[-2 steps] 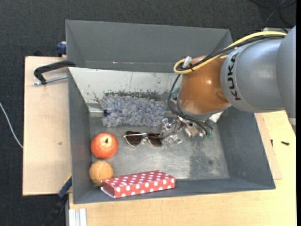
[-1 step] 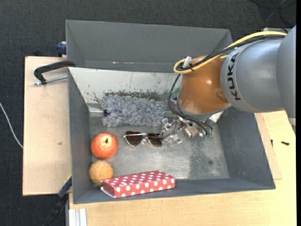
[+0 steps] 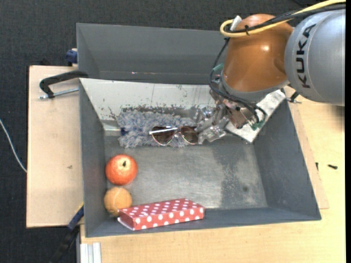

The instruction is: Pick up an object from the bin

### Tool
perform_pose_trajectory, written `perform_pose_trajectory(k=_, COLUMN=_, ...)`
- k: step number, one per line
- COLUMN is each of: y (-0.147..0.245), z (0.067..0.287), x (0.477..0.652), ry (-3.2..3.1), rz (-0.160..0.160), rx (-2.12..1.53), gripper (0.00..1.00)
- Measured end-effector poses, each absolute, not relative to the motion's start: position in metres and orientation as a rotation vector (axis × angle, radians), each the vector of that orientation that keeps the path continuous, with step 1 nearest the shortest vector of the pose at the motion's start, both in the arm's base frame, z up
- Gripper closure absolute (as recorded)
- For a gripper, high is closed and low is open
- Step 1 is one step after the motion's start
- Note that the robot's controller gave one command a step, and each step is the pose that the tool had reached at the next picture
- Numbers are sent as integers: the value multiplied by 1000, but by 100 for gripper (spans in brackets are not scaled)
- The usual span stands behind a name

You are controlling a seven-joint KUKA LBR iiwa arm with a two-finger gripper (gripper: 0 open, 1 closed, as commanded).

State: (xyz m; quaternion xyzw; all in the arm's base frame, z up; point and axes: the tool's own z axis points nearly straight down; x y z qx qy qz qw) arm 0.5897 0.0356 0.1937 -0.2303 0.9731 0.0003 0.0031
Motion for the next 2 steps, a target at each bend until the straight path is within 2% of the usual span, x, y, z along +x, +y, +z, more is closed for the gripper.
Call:
perform_pose_trajectory(k=1, y=35, z=193, x=590, ry=3052, rz=1, rx=-722, gripper=100)
perform_pose_trajectory(k=2, y=42, z=213, x=592, ry=3003, rz=1, rx=-921, gripper=100)
